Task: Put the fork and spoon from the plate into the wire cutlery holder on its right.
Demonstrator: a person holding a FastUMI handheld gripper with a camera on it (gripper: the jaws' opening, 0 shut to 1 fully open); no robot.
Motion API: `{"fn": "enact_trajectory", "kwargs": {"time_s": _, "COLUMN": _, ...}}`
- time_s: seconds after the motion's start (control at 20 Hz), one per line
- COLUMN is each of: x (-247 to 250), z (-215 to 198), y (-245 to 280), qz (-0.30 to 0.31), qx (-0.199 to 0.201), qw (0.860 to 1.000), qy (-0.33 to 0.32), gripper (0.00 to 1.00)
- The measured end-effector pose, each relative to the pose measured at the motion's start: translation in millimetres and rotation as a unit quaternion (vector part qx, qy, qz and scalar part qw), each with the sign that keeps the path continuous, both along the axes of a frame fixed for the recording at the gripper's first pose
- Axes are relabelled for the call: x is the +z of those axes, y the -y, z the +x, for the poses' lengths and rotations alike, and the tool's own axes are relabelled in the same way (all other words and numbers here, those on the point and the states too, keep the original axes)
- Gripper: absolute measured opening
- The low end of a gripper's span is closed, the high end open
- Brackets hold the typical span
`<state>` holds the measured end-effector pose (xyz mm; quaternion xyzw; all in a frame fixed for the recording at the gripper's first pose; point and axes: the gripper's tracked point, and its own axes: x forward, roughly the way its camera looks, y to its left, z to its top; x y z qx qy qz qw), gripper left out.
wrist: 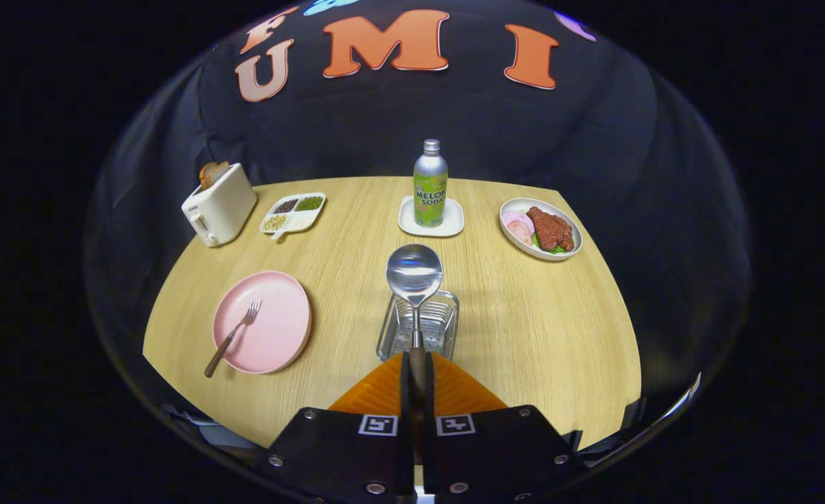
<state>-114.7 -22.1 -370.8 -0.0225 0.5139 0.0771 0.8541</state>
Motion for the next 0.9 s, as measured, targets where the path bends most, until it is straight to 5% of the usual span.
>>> {"fn": "enact_trajectory", "kwargs": {"time_s": 0.4, "x": -16, "z": -1, "y": 3, "qz": -0.029, "qx": 0.031, "qw": 0.998, "qy": -0.05, "gripper": 0.06}}
{"fn": "enact_trajectory", "kwargs": {"time_s": 0.9, "x": -22, "z": 10, "y": 8, "qz": -0.033, "qx": 0.016, "qw": 0.997, "qy": -0.061, "gripper": 0.09}}
